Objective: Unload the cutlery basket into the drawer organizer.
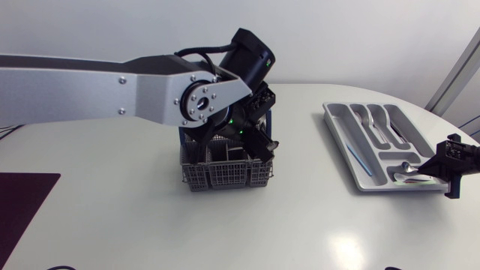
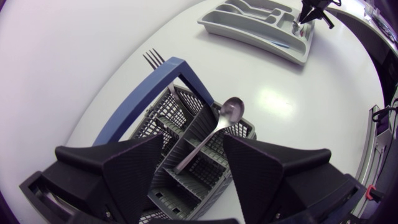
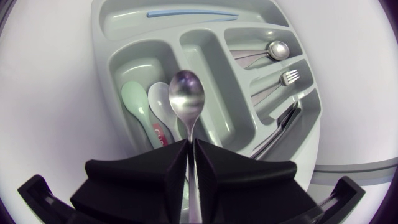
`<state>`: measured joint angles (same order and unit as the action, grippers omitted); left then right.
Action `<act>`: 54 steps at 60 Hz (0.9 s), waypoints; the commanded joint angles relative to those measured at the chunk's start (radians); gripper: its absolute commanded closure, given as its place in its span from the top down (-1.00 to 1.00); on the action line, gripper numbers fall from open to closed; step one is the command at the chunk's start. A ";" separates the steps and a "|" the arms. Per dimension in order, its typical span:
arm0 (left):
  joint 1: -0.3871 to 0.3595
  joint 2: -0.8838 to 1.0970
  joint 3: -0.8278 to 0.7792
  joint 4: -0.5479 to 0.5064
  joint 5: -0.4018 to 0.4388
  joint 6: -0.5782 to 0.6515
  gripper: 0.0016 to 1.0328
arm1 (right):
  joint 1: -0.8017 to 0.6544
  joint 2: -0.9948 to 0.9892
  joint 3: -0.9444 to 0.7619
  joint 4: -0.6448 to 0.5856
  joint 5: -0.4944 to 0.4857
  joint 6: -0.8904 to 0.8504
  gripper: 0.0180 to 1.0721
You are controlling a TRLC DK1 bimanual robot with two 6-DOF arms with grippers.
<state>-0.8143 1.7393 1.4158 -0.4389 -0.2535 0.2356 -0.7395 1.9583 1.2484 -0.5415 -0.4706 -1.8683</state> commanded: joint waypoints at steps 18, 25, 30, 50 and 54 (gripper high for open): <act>-0.029 -0.049 -0.117 0.108 -0.009 0.149 0.32 | -0.011 -0.021 -0.052 0.017 -0.005 -0.015 -0.11; -0.028 -0.058 -0.156 0.183 -0.009 0.223 0.32 | -0.011 -0.076 -0.102 0.015 -0.033 -0.012 -0.05; -0.025 -0.063 -0.184 0.235 -0.007 0.283 0.32 | -0.011 -0.116 -0.142 0.015 -0.048 -0.012 -0.05; 0.010 -0.035 -0.255 0.322 0.043 0.459 0.26 | 0.003 -0.263 -0.307 0.020 -0.128 0.032 0.03; 0.014 -0.024 -0.256 0.327 0.043 0.479 0.26 | 0.011 -0.289 -0.337 0.025 -0.135 0.035 0.08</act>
<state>-0.8059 1.7061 1.1839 -0.1284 -0.2146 0.6609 -0.7395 1.7012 0.9577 -0.5190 -0.5900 -1.8400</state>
